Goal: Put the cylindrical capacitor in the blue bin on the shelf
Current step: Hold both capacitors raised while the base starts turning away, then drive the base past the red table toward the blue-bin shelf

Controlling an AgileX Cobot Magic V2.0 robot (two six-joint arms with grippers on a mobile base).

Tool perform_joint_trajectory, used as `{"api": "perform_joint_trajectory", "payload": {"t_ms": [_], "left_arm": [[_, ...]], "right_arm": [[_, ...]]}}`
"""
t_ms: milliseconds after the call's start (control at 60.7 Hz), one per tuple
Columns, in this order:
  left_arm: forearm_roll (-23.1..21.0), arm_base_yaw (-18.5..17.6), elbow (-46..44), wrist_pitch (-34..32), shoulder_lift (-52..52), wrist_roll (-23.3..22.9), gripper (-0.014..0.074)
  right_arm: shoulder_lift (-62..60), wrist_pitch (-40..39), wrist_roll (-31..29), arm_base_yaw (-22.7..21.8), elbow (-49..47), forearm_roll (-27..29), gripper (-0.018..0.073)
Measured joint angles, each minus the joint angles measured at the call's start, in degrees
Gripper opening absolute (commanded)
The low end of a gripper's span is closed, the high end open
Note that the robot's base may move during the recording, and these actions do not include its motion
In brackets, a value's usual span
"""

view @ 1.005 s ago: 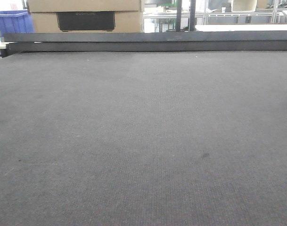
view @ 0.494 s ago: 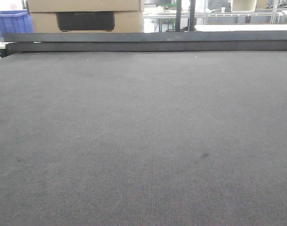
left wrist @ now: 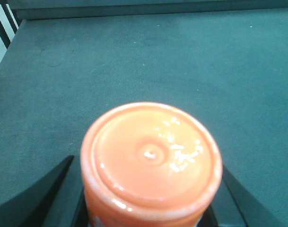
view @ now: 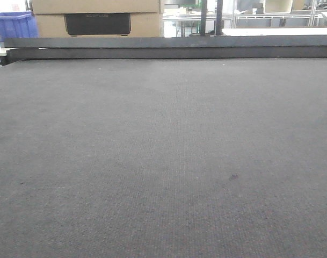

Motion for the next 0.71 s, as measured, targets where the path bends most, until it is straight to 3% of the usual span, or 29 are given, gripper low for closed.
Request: {"api": "perform_joint_trajectory", "payload": {"t_ms": [708], "left_arm": [[0.11, 0.00, 0.00, 0.00, -0.07, 0.00, -0.0111]], "right_arm": [[0.84, 0.00, 0.00, 0.00, 0.00, 0.20, -0.0146]]}}
